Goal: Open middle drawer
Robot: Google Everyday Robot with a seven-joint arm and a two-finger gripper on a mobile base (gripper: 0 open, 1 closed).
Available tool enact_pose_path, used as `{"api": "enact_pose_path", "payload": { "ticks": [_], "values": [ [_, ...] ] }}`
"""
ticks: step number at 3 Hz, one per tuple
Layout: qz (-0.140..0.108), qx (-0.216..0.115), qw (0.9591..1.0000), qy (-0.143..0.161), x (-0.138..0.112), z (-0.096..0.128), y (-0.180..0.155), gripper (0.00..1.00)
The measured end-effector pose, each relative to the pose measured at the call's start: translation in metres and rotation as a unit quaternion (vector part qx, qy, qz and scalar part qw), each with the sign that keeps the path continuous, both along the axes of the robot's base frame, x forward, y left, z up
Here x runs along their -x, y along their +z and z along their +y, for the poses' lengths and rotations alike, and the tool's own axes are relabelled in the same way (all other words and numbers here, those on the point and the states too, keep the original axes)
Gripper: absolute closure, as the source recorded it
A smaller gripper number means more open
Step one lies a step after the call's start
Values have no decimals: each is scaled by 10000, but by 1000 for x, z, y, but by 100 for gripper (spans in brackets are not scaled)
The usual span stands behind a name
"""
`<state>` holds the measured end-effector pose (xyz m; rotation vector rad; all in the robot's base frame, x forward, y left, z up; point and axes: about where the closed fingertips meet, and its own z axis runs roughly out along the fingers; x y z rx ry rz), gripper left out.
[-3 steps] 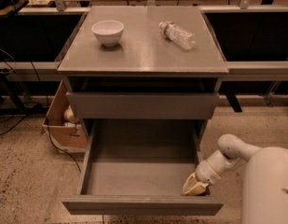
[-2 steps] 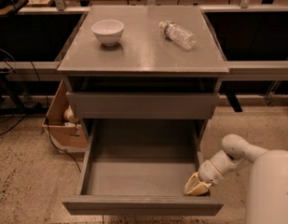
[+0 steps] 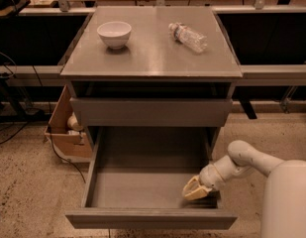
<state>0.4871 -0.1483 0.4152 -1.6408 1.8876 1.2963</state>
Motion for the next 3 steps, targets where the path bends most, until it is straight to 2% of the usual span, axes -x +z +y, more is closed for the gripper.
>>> {"api": "enact_pose_path", "payload": {
  "ticks": [1, 2, 3],
  "values": [
    [-433, -1010, 9934, -319, -41, 60, 37, 100],
    [-999, -1373, 9835, -618, -76, 83, 67, 100],
    [-1566, -1140, 9765, -950, -100, 71, 81, 100]
  ]
}}
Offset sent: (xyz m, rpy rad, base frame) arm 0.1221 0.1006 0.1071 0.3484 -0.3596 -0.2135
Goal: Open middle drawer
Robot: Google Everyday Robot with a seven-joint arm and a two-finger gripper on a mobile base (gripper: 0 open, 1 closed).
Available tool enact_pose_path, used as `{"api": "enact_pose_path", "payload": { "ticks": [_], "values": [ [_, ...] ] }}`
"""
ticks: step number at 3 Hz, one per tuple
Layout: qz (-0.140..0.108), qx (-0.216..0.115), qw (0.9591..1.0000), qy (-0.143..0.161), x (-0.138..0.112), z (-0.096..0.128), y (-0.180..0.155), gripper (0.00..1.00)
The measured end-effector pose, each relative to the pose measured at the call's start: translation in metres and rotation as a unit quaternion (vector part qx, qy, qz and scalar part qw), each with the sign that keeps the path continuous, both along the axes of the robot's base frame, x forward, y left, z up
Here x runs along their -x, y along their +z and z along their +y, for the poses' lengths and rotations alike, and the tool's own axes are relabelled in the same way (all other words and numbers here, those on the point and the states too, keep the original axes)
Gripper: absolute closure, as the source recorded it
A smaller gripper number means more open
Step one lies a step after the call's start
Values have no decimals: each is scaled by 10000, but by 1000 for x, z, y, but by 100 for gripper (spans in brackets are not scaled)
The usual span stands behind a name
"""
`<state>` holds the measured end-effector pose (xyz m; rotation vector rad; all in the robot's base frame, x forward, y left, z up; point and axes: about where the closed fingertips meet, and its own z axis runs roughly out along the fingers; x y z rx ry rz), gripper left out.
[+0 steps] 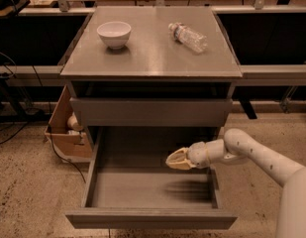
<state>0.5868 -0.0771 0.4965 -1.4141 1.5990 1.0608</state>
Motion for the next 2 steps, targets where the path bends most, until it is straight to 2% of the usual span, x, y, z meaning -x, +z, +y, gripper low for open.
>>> {"api": "enact_pose_path", "payload": {
  "ticks": [1, 2],
  "values": [
    [-590, 603, 9952, -494, -24, -30, 11, 100],
    [-1142, 1183, 9824, -882, -45, -70, 28, 100]
  ]
}}
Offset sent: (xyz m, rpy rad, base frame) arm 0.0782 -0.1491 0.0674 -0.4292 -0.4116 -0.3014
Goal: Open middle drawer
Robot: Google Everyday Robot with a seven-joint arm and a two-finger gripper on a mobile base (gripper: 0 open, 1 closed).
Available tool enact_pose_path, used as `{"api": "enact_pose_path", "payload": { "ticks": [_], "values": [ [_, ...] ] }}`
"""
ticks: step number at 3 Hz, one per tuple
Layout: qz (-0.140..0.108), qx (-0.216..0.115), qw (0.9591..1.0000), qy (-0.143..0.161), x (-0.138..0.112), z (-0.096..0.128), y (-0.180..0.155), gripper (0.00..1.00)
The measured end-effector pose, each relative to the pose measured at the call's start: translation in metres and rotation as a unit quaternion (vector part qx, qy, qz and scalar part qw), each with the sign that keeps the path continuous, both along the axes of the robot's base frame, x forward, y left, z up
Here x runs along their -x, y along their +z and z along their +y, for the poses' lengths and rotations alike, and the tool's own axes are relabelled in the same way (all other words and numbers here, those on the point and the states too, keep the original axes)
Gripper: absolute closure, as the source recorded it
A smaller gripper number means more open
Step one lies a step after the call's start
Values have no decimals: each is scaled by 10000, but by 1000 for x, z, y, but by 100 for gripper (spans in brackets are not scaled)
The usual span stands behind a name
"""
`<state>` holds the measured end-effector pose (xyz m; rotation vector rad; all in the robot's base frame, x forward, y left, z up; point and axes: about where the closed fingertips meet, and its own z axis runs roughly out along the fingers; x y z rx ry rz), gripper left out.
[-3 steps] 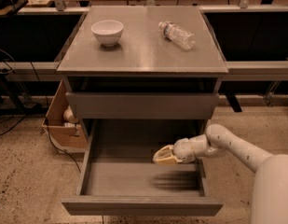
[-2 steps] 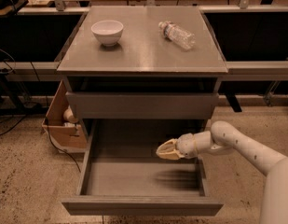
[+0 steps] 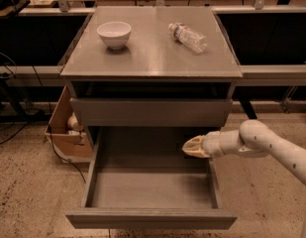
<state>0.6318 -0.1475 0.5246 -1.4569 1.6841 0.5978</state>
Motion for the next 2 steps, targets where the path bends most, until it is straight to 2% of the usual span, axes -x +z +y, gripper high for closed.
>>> {"api": "enact_pose_path", "payload": {
  "ticks": [1, 2],
  "values": [
    [-495, 516, 9970, -309, -22, -42, 22, 97],
    [-495, 516, 9970, -309, -22, -42, 22, 73]
  ]
}}
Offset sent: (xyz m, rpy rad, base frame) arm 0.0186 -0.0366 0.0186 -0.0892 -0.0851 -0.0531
